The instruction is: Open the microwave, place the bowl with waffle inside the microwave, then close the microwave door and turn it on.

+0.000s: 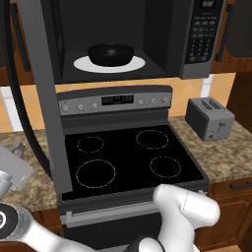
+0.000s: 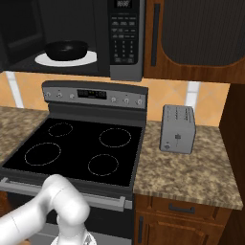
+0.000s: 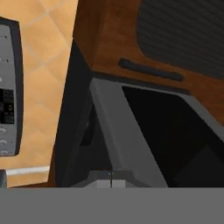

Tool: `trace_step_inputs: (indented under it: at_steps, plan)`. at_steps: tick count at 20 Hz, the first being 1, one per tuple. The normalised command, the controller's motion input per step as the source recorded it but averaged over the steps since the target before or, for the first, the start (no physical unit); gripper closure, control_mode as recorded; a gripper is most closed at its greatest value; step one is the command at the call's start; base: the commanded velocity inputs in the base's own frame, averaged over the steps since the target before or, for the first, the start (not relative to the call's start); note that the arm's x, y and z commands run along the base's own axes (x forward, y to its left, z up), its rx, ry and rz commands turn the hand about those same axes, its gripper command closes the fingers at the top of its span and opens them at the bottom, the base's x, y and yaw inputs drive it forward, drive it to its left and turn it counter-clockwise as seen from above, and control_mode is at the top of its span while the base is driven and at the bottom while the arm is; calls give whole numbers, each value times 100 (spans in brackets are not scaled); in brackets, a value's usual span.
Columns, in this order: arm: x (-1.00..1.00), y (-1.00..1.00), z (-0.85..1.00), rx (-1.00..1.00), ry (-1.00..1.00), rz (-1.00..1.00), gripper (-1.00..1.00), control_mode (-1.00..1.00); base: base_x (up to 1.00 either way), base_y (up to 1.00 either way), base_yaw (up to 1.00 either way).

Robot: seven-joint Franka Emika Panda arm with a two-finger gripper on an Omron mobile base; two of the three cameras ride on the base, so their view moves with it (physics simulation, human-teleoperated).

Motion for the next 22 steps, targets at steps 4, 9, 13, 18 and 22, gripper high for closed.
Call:
trace_step_inputs:
  at_steps: [4, 9, 13, 18, 22]
  plan:
    - [31, 0, 0, -14, -14, 63, 100, -100, 0, 0, 0]
    - [5, -9, 34, 5, -24, 51, 100, -100, 0, 0, 0]
    - [-5, -28, 67, 16, -33, 28, 100, -100, 0, 0, 0]
    - [-14, -25, 51, 11, -12, -11, 100, -100, 0, 0, 0]
    - [-3, -52, 32, 11, 0, -32, 100, -100, 0, 0, 0]
